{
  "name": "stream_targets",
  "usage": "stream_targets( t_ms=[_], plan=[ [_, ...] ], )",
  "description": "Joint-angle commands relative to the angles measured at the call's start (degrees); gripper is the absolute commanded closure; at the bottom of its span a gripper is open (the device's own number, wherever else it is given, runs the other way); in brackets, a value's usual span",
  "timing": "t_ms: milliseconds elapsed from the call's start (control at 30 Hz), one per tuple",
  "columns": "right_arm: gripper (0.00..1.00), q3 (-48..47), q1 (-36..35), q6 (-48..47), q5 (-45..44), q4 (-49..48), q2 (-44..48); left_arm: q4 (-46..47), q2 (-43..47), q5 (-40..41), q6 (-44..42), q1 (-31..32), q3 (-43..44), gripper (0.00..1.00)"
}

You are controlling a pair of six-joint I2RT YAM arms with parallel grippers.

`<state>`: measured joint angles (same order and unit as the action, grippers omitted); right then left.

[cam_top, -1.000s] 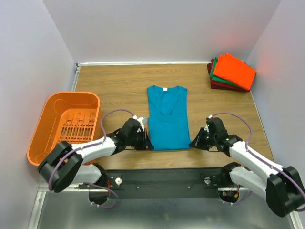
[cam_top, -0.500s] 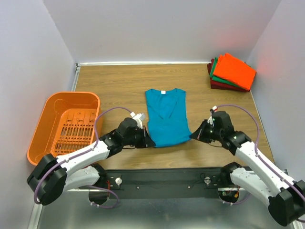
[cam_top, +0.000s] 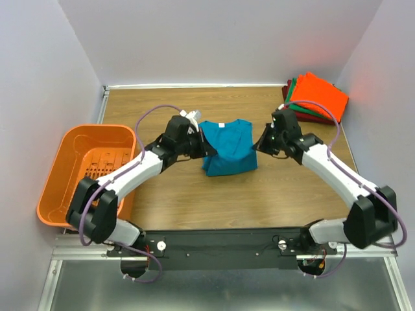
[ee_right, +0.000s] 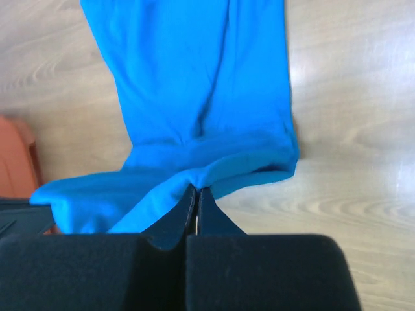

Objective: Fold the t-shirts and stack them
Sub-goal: Fold the tshirt

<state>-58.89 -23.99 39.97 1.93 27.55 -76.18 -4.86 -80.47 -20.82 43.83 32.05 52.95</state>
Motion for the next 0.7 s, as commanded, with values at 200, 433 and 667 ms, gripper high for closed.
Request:
stream_targets(
  t_ms=[200,433,667],
  plan=[
    [0.99,-25.7,3.4,-4.0,-2.3,-2.2,-24.7,-1.4,-17.9,-7.4,-2.2,-8.2,17.9,1.00],
    [0.99,-46.5,7.5,-5.2,2.9,-2.2,-45.5,-1.0,-30.8,-7.8,-2.0,-14.7,31.1,1.00],
    [0.99,-69.0,8.9,-6.0,11.4,-2.3,-63.8,1.9,-39.3,-8.1,-0.4,-19.9,36.8,1.00]
  ],
)
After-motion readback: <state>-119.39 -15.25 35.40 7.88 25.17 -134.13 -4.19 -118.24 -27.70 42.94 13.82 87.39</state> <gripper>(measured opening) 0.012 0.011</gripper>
